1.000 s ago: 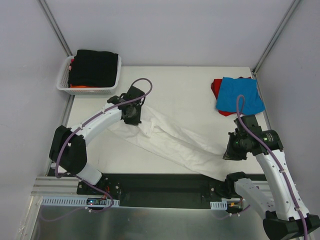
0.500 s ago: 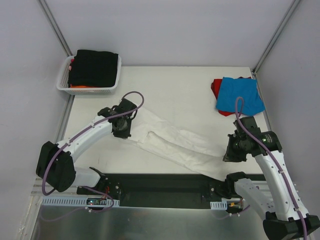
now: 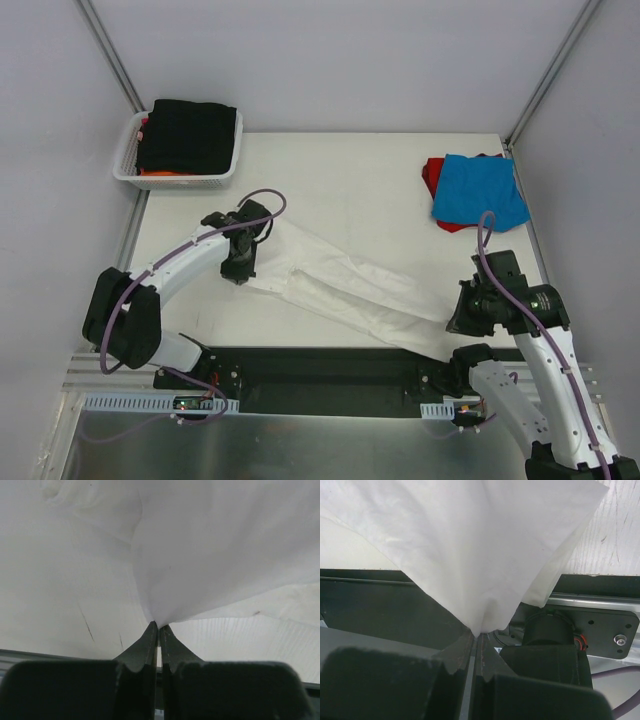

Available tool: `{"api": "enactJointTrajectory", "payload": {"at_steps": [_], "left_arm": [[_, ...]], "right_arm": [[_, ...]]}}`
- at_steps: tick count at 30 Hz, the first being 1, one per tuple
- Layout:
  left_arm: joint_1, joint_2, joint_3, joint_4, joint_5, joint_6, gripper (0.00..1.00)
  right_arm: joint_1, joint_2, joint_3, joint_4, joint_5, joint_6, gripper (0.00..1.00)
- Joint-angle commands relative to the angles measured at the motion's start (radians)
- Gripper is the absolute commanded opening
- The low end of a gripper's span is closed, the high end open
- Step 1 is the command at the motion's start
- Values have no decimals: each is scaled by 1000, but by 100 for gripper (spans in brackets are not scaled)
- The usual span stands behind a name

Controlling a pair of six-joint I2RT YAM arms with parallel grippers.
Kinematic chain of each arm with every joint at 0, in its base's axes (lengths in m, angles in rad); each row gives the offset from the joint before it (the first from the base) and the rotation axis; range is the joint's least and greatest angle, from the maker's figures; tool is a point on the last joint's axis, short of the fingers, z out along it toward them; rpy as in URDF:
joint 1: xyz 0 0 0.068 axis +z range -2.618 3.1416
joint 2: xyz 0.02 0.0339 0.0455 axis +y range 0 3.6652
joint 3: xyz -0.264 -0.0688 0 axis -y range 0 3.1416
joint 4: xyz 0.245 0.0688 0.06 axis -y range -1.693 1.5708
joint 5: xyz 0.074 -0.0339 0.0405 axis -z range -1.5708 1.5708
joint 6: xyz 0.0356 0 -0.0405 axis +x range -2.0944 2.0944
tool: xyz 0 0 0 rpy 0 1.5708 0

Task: Fold and stack the t-shirts

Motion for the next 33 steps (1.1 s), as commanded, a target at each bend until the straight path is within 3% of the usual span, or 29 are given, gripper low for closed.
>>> {"api": "enactJointTrajectory", "payload": {"at_steps": [1, 6, 14, 30, 31, 33], "left_arm": [[21, 53, 54, -32, -57, 9, 0], [55, 96, 103, -21, -59, 9, 0], [63, 159, 133, -9, -21, 2, 0], [63, 125, 87, -13, -22, 7, 0], [64, 125, 87, -12, -22, 10, 0], [63, 125, 88, -15, -22, 12, 0]], "right_arm": [[3, -13, 36, -196, 23, 7, 1], [5, -67, 87, -150, -8, 10, 1], [3, -47, -14, -77, -25, 26, 1], [5, -7, -63, -48, -100, 18, 1], [5, -6, -59, -53, -98, 18, 5], [5, -9, -51, -68, -91, 20, 24]]}}
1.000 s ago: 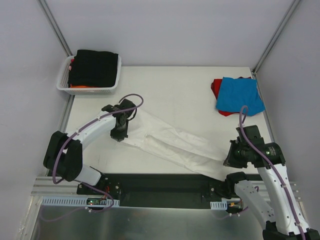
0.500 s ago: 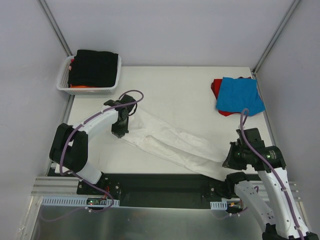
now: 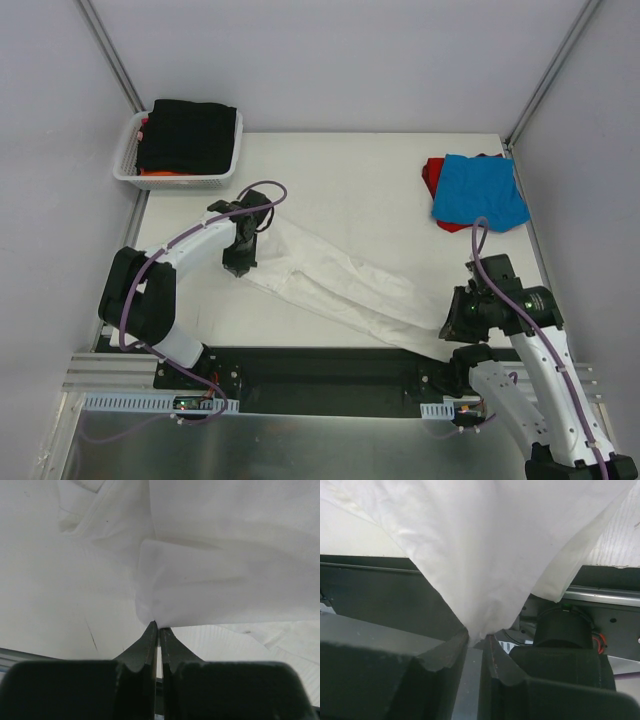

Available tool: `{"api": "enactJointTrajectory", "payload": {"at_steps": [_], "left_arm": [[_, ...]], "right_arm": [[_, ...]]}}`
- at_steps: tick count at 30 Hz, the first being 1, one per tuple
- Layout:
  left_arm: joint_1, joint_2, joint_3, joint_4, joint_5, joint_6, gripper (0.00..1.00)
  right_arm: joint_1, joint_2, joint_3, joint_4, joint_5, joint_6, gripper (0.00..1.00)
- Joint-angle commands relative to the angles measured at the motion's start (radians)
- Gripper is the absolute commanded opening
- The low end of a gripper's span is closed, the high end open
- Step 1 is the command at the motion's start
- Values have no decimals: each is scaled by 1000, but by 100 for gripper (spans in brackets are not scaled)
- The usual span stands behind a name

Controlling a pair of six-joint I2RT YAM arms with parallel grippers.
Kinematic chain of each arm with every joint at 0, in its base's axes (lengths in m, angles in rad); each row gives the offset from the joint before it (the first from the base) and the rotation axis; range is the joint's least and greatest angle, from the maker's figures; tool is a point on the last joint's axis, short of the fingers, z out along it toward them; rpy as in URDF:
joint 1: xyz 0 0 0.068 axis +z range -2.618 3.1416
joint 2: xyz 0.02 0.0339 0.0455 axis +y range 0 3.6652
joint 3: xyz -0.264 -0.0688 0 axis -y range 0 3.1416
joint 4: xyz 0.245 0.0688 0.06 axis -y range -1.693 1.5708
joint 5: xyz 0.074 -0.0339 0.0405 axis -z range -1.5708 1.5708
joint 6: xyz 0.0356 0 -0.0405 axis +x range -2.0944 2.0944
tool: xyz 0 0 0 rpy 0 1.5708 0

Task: Fold and stack the t-shirts

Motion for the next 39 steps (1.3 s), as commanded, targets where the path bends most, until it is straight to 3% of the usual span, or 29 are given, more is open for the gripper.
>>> {"api": "enactJointTrajectory", "payload": {"at_steps": [1, 4, 5, 6, 9, 11, 12, 15, 16, 19, 27, 39], "left_arm": [[5, -36, -7, -20, 5, 11, 0], [7, -35, -7, -20, 11, 10, 3], [7, -33, -5, -21, 12, 8, 11], [7, -35, -5, -23, 12, 5, 35], [5, -43, 9, -26, 25, 2, 71], [5, -49, 32, -27, 28, 0, 81], [7, -49, 41, -29, 29, 0, 83], [7, -46, 78, -35, 37, -1, 84], [7, -44, 85, -40, 38, -4, 84], [5, -35, 108, -38, 61, -22, 84], [2, 28, 202, -21, 192, -105, 82], [1, -44, 178, -17, 242, 8, 81]], "right_arm": [[5, 0, 24, -76, -15, 11, 45], [5, -8, 52, -97, -15, 17, 73], [5, -6, 75, -100, -13, 20, 75], [5, -6, 84, -108, -10, 20, 77], [5, 6, 103, -104, -3, 26, 79], [6, 15, 92, -91, 1, 29, 71], [5, 21, 65, -70, 1, 29, 67], [5, 62, -1, 0, -2, 30, 39], [5, 76, -15, 25, -9, 30, 24], [5, 124, -46, 139, -42, 38, 1], [0, 313, -115, 419, -56, 21, 1], [-55, 536, -140, 659, -105, 30, 1]]}}
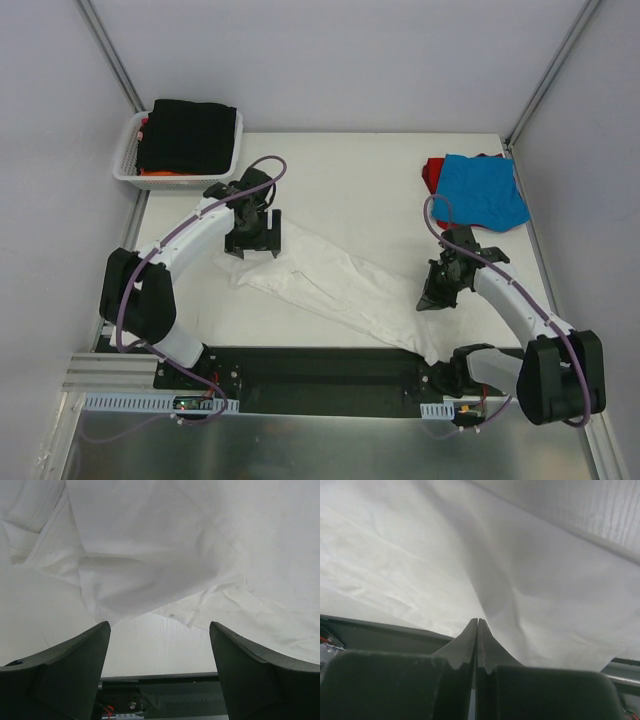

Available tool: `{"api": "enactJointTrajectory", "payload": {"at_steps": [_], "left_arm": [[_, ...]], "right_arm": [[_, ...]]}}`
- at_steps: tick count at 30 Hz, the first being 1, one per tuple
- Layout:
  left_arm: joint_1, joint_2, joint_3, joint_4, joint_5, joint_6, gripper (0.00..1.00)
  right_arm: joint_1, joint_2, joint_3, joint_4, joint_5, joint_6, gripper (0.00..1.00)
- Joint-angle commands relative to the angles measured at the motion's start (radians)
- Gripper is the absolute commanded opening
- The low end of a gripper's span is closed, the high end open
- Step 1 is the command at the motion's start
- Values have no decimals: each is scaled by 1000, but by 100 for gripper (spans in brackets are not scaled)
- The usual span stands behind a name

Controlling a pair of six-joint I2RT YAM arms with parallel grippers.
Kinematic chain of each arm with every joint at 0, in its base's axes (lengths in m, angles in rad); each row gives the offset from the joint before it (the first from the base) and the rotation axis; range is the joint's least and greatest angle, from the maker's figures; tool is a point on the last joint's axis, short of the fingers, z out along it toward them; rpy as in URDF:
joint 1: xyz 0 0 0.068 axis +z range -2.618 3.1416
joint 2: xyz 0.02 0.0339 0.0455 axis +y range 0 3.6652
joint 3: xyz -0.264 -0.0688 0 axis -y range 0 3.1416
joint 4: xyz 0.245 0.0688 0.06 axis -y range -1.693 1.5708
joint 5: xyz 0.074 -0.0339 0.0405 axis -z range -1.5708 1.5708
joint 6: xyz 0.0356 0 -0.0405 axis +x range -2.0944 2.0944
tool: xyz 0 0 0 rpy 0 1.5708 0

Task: Fold and stack the t-shirts

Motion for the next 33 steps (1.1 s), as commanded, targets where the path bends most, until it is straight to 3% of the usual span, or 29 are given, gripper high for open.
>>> {"api": "enactJointTrajectory", "payload": {"at_steps": [1, 9, 14, 23, 27, 33], "left_arm": [[1, -54, -3, -6, 31, 47, 80], [1, -8, 5, 28, 52, 47, 81], [9, 113, 19, 74, 37, 60, 81], [59, 288, 34, 185, 66, 70, 72], [116, 320, 35, 178, -9, 85, 68], [183, 326, 91, 111, -190, 83, 74]], "right_arm": [[-33, 65, -5, 130, -32, 3, 1], [-200, 48, -14, 136, -110, 8, 1], [-214, 19, -37, 124, -124, 28, 1], [-215, -47, -120, 150, -167, 68, 1], [-214, -51, -123, 139, -174, 62, 1], [-214, -62, -109, 107, -167, 46, 1]]}}
